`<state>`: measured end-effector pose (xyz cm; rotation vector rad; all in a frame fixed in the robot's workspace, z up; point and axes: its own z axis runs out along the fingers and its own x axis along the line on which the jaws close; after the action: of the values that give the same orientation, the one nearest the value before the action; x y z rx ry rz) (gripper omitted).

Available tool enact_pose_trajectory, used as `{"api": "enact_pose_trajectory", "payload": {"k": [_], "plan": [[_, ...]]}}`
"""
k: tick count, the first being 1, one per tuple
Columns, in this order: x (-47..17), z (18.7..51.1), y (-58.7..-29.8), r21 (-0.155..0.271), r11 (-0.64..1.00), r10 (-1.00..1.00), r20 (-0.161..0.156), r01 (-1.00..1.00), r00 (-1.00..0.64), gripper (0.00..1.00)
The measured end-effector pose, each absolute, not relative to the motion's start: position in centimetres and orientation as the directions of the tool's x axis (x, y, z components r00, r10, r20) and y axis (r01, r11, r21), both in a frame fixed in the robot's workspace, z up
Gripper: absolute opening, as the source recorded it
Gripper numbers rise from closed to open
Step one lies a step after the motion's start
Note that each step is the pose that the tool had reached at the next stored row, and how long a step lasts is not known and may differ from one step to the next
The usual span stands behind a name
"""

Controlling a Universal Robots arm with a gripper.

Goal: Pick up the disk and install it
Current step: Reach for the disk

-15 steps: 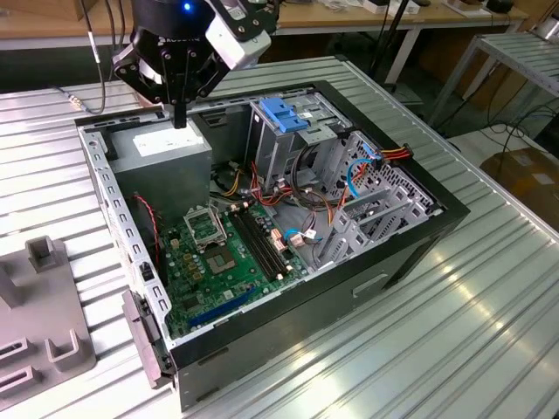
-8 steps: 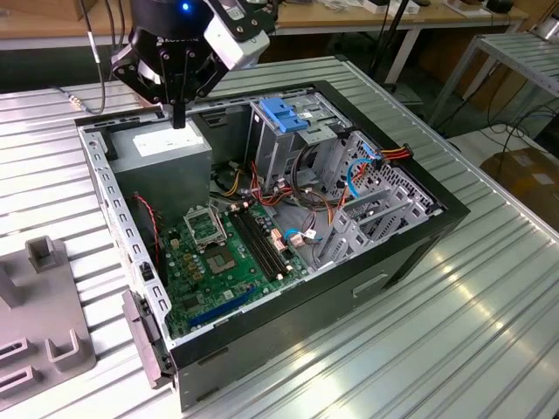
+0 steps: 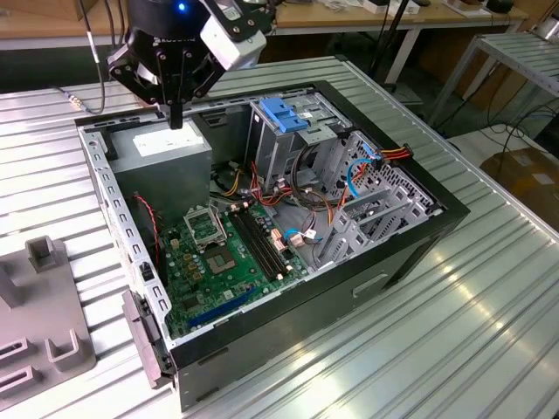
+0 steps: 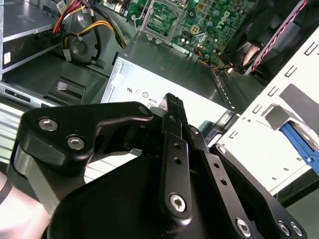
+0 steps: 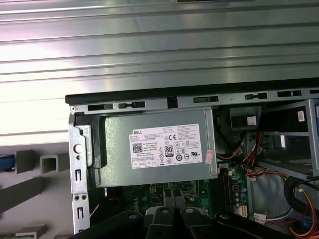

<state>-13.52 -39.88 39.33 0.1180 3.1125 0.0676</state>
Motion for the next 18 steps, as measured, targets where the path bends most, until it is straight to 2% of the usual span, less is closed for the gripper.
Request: {"api": "enact_pose_trajectory", "payload": {"k": [18], "plan": [[-14.33, 39.33, -39.87, 0.044, 0.996, 0.076, -0.024, 0.075, -0.997, 0.1]]}}
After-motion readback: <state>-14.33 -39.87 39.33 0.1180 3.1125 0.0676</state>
